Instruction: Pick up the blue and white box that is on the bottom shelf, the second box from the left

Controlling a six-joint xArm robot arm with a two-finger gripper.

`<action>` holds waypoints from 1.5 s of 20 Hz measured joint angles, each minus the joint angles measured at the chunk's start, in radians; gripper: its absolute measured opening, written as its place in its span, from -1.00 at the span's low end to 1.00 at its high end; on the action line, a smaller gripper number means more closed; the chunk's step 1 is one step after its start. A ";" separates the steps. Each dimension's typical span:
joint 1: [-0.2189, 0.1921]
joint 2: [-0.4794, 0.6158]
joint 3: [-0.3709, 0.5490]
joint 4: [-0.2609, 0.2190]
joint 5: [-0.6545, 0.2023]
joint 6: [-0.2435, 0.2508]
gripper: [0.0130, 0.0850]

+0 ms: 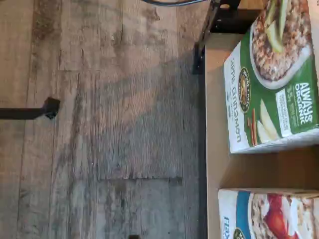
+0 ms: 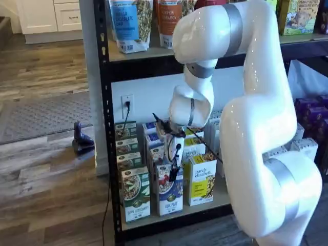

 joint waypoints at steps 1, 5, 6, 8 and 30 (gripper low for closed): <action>0.000 0.002 -0.002 -0.019 0.004 0.018 1.00; 0.011 0.024 -0.015 -0.053 -0.003 0.056 1.00; 0.013 0.028 -0.017 -0.044 -0.007 0.050 1.00; 0.017 0.036 -0.020 -0.009 -0.019 0.022 1.00; -0.020 0.186 -0.249 0.113 -0.018 -0.106 1.00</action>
